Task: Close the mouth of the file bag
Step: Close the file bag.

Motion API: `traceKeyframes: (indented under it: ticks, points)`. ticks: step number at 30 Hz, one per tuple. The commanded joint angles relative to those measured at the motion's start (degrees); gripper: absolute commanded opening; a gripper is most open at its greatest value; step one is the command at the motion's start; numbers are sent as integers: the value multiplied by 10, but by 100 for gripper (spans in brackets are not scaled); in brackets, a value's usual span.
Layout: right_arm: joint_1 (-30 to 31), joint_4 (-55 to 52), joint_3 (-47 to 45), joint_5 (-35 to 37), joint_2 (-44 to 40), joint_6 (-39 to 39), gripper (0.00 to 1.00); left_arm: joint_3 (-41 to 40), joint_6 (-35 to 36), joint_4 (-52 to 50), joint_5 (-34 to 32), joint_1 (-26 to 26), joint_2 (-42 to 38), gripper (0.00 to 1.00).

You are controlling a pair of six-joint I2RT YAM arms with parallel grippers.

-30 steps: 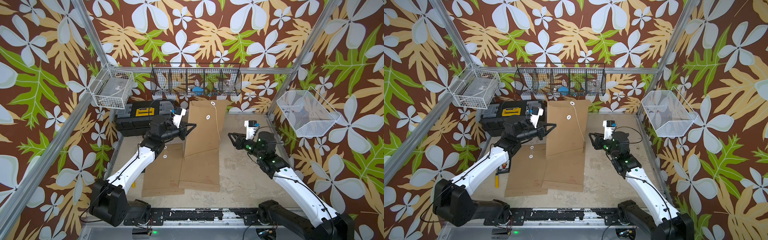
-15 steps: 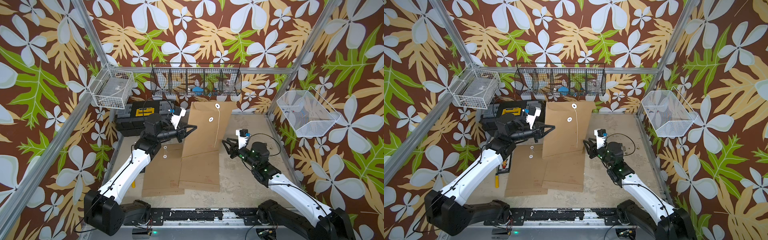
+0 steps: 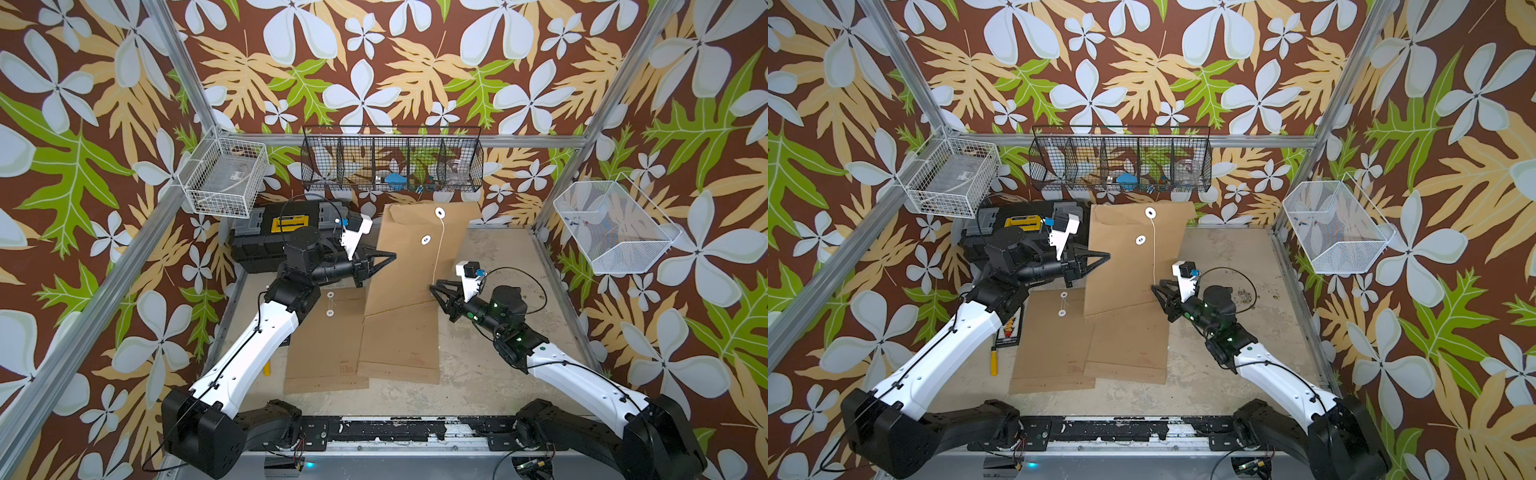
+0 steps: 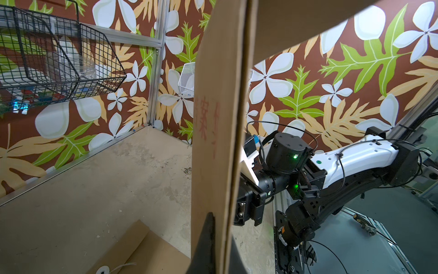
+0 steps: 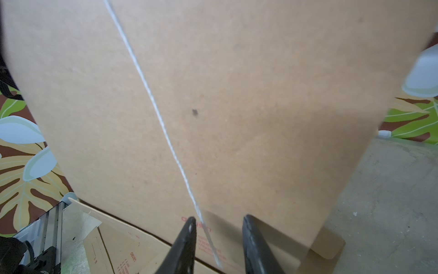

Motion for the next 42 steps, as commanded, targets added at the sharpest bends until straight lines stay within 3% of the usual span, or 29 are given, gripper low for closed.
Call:
traceKeyframes:
  ticks: [1,9,16,19,25,33,42]
  points:
    - [1,32,4,8,5,-5,34,7,-1,13,20,-6,-6,0]
    - [6,52,13,1,7,-2,33,15,-4,11,25,-11,-7,0]
    - [11,55,18,-4,16,13,26,16,-4,11,19,-18,-4,0]
    - [11,56,20,-5,21,20,21,18,-5,11,18,-19,-3,0]
    - [13,40,19,-5,7,26,0,16,-2,7,-12,-19,-2,0]
    - [99,-130,66,54,-19,-24,0,0,-4,31,-42,-18,6,0]
    - [156,-213,126,54,40,11,0,-1,-31,54,-25,-19,9,0]
